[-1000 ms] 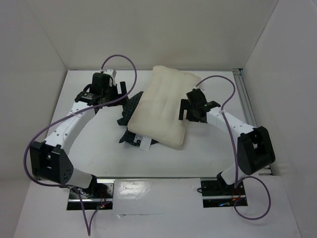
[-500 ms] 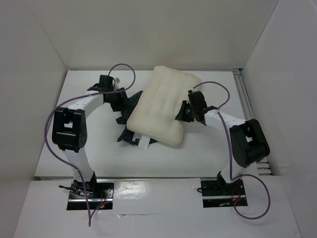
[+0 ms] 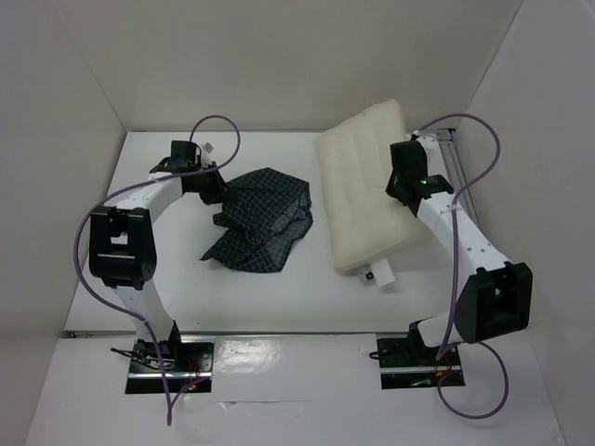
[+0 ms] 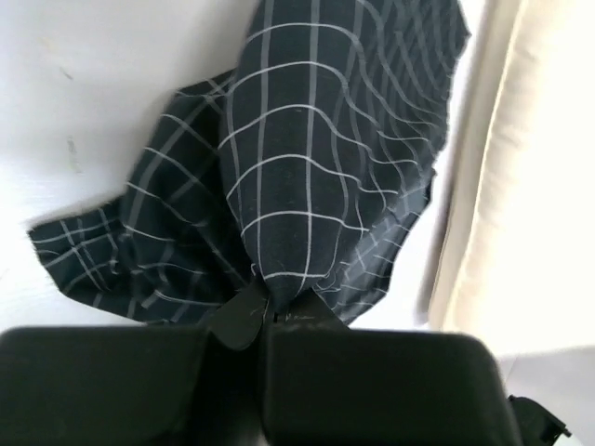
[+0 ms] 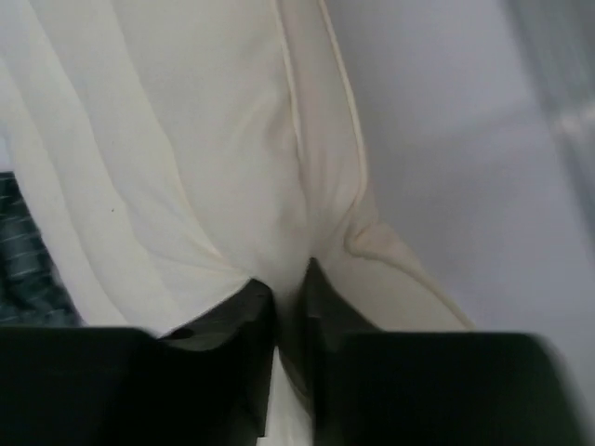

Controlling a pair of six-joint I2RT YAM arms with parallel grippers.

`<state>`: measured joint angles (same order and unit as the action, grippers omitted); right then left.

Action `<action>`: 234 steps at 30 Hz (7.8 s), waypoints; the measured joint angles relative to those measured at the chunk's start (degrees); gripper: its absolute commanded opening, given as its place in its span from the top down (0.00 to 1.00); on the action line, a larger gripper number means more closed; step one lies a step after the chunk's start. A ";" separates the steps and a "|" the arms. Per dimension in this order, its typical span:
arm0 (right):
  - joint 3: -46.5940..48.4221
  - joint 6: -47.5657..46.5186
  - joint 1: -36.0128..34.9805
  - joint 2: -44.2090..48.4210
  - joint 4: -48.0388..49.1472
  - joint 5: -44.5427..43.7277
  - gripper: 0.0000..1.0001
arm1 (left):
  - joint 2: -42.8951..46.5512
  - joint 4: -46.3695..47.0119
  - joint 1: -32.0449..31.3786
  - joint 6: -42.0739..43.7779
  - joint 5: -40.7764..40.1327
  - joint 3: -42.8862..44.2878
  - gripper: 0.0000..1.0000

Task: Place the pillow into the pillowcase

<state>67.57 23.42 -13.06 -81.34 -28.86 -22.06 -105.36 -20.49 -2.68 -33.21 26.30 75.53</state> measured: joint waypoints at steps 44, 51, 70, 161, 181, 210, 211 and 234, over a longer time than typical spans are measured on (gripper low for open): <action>-2.54 0.37 -11.69 -13.33 10.84 24.35 0.03 | 2.49 -18.45 -15.37 6.01 -28.65 5.09 0.30; -3.32 0.76 -11.13 -10.27 9.64 23.91 0.02 | -5.92 -18.51 -15.37 6.29 -23.61 10.45 0.54; 11.56 0.57 -14.53 -24.72 10.71 29.51 0.05 | 8.52 -26.67 -0.31 7.52 -9.42 29.62 1.00; -20.76 -5.16 -10.71 25.53 15.06 -9.33 1.00 | 9.31 -4.85 6.67 -2.43 9.68 -9.66 0.11; -18.10 -1.77 -5.14 22.43 13.53 0.33 1.00 | -13.97 19.04 -5.18 -18.82 0.66 2.95 0.82; -9.70 -6.16 -5.51 22.95 21.73 8.55 1.00 | 0.70 -19.04 6.60 3.76 -13.22 58.36 0.46; -12.11 -5.62 -6.19 22.01 24.33 9.09 1.00 | -3.82 -18.40 6.73 4.81 -13.64 62.45 0.24; -13.88 -2.05 -26.56 -2.60 30.21 4.46 1.00 | 23.21 -9.77 13.94 -6.25 -19.39 -11.30 0.03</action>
<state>53.69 21.37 -39.62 -83.94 1.34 -17.61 -82.15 -30.26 11.27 -39.46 6.92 64.23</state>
